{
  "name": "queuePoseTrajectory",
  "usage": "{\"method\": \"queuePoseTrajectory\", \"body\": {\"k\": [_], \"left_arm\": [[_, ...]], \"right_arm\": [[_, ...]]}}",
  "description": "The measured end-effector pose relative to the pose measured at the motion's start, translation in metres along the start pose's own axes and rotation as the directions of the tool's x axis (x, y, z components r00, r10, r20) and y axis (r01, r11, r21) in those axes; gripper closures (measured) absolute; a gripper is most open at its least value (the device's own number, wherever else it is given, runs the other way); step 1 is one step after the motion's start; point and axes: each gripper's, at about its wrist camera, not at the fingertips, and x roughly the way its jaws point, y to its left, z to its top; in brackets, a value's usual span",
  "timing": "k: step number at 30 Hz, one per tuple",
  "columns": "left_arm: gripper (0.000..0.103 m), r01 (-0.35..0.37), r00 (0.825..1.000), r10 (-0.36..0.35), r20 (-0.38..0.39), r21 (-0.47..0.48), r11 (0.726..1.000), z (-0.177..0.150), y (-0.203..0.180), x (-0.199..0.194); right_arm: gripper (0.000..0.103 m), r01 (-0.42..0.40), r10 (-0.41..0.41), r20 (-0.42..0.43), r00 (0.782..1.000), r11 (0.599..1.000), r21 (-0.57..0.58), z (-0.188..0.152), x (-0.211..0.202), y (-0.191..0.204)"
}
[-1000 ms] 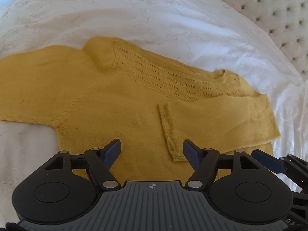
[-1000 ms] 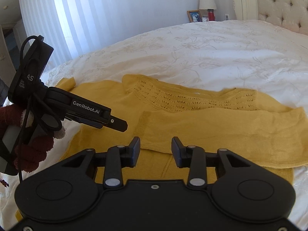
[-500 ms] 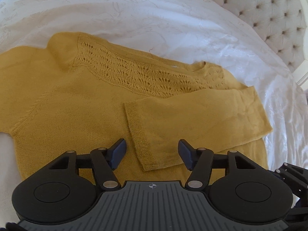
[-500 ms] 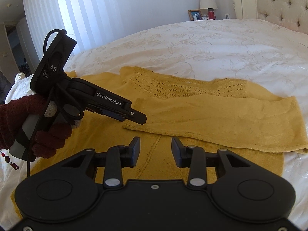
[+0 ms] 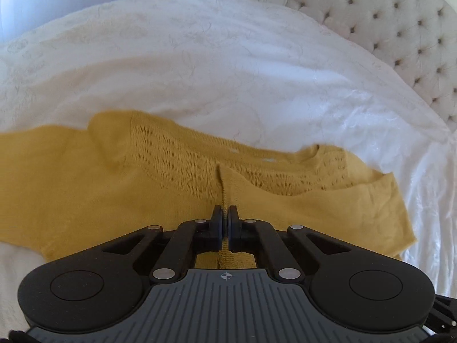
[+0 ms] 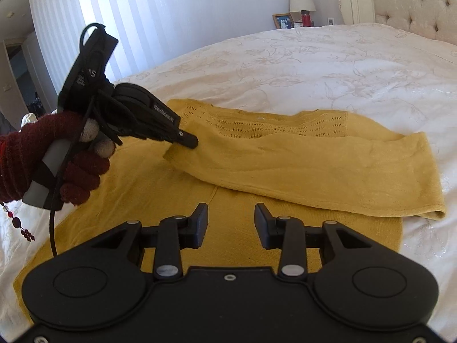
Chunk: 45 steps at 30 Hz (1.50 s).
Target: Fold small clothes
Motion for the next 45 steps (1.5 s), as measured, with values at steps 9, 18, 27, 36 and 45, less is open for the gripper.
{"method": "queuePoseTrajectory", "body": {"k": [9, 18, 27, 36, 45], "left_arm": [[0.100, -0.136, 0.988, 0.134, 0.072, 0.021, 0.990, 0.034, 0.038, -0.022], [0.097, -0.193, 0.979, 0.196, -0.056, 0.044, 0.980, 0.014, 0.071, 0.011], [0.058, -0.206, 0.976, 0.209, -0.053, 0.052, 0.977, -0.008, 0.091, 0.022], [0.016, -0.059, 0.998, 0.060, -0.010, 0.086, 0.995, -0.025, 0.096, 0.018], [0.009, -0.052, 0.999, 0.050, 0.021, 0.121, 0.991, -0.040, 0.098, 0.017]], "right_arm": [[0.056, 0.031, -0.031, 0.000, 1.000, 0.999, 0.031, -0.003, -0.006, -0.014], [0.055, 0.091, -0.092, 0.007, 0.996, 0.994, 0.068, 0.006, -0.003, -0.033], [0.043, 0.137, -0.135, -0.033, 0.990, 0.985, 0.101, 0.002, 0.006, -0.036], [0.026, 0.174, -0.164, -0.121, 0.979, 0.981, 0.081, -0.014, 0.021, -0.031], [0.000, 0.156, -0.150, -0.153, 0.977, 0.987, 0.026, -0.028, 0.032, -0.015]]}}
